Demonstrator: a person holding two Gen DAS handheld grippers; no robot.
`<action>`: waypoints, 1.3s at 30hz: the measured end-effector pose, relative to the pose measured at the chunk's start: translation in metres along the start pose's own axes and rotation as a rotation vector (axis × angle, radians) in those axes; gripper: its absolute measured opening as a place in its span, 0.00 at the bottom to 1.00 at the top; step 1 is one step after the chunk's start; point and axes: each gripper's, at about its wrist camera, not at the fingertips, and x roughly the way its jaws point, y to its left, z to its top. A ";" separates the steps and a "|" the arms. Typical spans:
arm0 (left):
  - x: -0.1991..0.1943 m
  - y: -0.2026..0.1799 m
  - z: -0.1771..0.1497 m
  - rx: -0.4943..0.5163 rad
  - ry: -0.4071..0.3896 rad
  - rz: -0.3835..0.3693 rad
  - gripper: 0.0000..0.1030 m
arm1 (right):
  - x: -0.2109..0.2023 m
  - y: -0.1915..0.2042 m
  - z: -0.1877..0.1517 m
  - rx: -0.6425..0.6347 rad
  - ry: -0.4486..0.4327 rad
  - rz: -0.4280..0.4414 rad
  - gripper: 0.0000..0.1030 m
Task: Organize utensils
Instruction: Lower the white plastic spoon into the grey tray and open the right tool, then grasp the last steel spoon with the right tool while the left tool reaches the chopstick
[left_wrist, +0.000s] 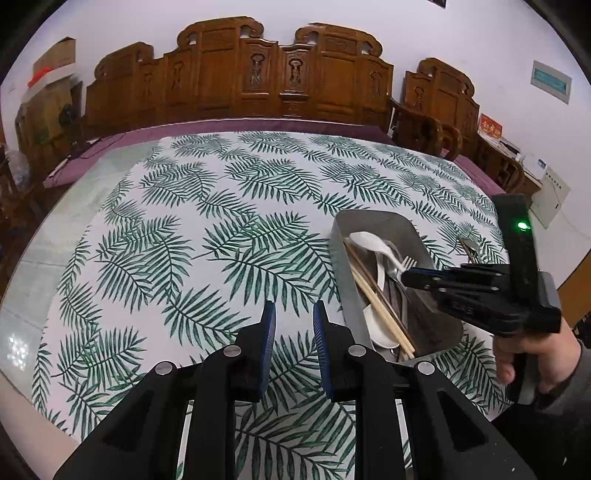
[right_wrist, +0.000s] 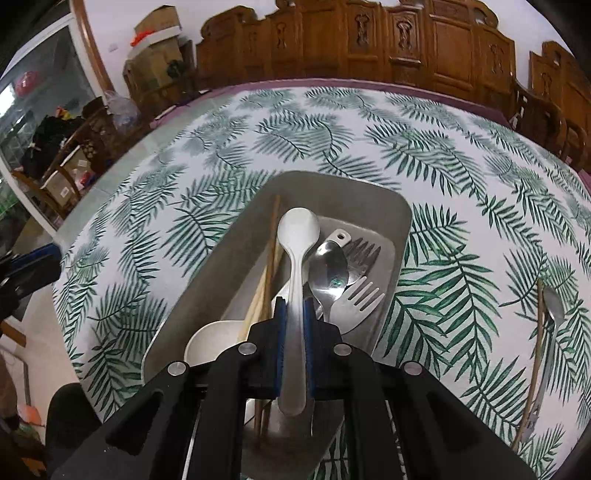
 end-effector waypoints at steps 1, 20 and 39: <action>0.000 -0.001 0.000 0.001 0.000 -0.004 0.19 | 0.002 -0.001 0.000 0.006 0.003 0.002 0.11; 0.000 -0.064 0.002 0.092 -0.012 -0.037 0.26 | -0.081 -0.054 -0.036 -0.013 -0.162 -0.060 0.31; 0.022 -0.147 -0.002 0.120 0.007 -0.108 0.70 | -0.108 -0.176 -0.092 0.146 -0.161 -0.165 0.31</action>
